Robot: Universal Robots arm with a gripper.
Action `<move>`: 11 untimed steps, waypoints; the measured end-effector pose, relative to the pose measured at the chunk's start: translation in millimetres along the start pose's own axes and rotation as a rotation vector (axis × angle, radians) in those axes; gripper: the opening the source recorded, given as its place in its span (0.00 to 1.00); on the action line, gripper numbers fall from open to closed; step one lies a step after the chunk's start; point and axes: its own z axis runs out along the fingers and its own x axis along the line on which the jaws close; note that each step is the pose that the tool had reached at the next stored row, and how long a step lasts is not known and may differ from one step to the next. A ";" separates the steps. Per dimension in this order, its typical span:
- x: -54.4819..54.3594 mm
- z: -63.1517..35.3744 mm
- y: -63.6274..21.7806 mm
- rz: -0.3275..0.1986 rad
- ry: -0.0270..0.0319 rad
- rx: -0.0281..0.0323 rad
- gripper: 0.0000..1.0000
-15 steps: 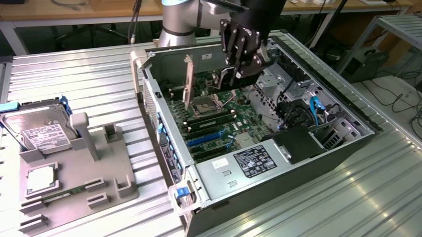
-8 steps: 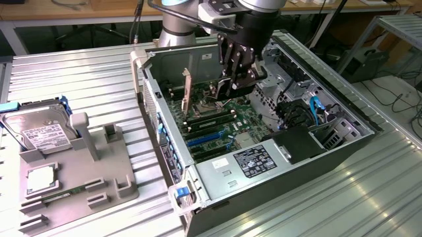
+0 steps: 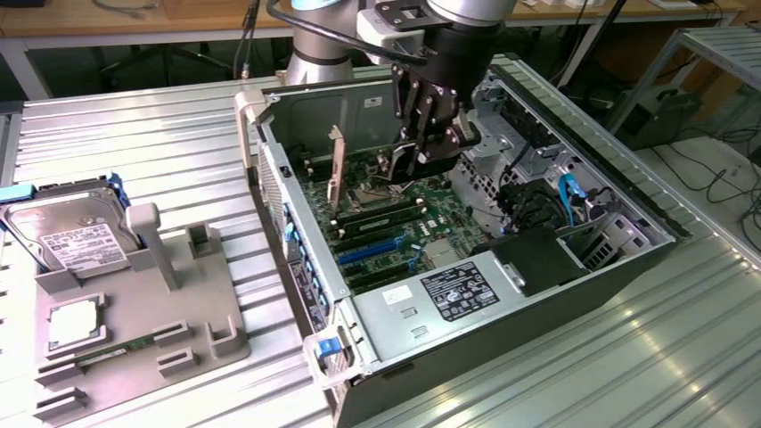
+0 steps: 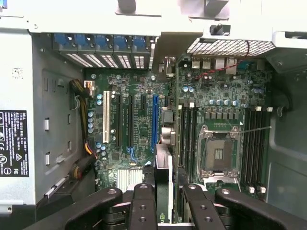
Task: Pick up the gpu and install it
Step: 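Insert the gpu into the slot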
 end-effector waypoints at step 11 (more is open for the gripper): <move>0.2 5.1 0.0 0.000 0.0000 0.0000 0.27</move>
